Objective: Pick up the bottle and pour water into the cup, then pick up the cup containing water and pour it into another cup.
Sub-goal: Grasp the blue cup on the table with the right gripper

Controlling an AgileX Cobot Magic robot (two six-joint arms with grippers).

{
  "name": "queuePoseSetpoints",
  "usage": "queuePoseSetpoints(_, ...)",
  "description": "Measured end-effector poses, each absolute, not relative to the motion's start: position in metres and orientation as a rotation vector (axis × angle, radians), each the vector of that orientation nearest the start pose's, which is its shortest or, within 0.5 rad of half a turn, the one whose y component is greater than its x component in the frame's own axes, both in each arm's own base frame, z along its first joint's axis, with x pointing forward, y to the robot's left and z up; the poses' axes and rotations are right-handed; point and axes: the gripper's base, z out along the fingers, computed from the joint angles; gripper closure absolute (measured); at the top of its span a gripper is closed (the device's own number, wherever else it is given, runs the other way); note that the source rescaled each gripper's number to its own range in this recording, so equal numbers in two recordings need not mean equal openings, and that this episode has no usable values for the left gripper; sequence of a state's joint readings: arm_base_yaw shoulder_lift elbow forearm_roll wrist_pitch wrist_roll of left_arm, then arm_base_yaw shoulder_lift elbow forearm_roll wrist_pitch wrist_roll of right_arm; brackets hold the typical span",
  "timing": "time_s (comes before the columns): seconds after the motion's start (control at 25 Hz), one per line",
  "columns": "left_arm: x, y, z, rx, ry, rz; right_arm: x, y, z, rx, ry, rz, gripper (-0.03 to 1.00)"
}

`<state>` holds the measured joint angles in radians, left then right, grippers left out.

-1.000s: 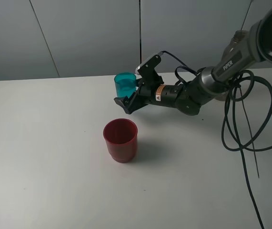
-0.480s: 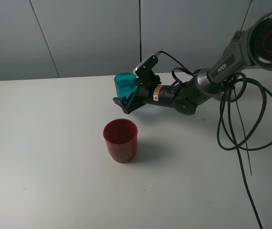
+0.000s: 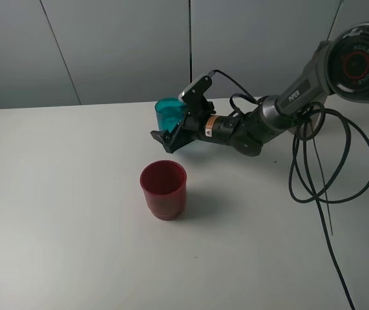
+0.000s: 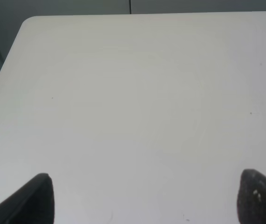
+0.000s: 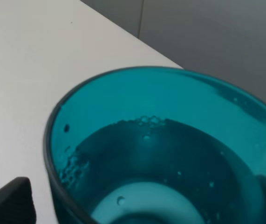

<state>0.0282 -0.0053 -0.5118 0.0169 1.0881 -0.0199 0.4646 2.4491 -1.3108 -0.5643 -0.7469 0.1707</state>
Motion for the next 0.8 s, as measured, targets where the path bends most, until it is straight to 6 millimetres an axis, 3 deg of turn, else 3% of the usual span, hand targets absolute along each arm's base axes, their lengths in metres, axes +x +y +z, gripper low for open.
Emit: queuePoseSetpoints(0.8,-0.008,0.001,0.278,-0.051,2.054,0.025,0.411,0.243,0.025,-0.898,1.709,0.518,-0.03)
